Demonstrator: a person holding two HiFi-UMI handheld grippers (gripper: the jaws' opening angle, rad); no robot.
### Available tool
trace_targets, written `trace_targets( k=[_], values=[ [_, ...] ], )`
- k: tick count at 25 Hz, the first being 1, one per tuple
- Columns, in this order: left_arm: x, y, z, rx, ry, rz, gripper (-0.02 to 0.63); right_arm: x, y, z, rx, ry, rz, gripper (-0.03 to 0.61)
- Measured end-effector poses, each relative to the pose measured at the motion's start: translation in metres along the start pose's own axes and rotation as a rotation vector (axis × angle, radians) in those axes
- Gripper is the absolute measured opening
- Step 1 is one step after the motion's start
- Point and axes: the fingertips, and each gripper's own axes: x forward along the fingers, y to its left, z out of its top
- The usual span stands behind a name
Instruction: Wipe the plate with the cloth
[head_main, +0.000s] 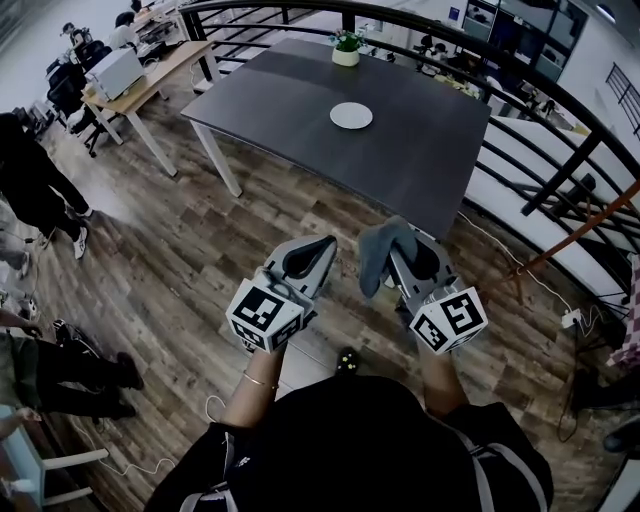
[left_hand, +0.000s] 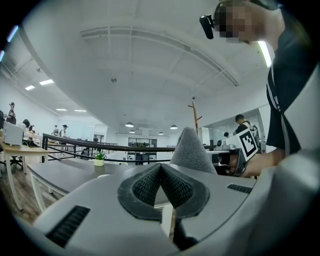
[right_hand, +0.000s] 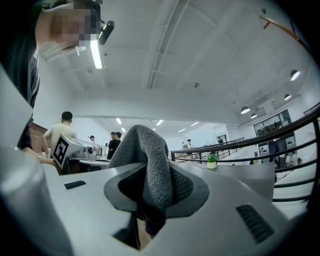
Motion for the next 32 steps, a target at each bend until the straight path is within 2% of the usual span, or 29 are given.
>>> trace_targets(
  k=[13, 16, 21, 27, 32],
  values=[
    [0.026, 0.063, -0.008, -0.012, 0.012, 0.037, 0.005, 0.063, -0.029, -0.009, 0.0, 0.027, 0.038, 0.086],
    [0.036, 0.074, -0.005, -0.011, 0.001, 0.016, 0.005, 0.072, -0.034, -0.01, -0.006, 0.029, 0.025, 0.087],
    [0.056, 0.098, -0.002, -0.016, -0.007, -0.055, 0.005, 0.095, -0.05, -0.01, -0.016, 0.025, -0.047, 0.087],
    [0.068, 0.142, 0.003, -0.001, -0.007, -0.14, 0.005, 0.14, -0.054, -0.007, -0.019, 0.0, -0.114, 0.087],
    [0.072, 0.187, 0.004, -0.001, 0.001, -0.165, 0.005, 0.182, -0.05, -0.009, -0.031, 0.005, -0.141, 0.086]
  ],
)
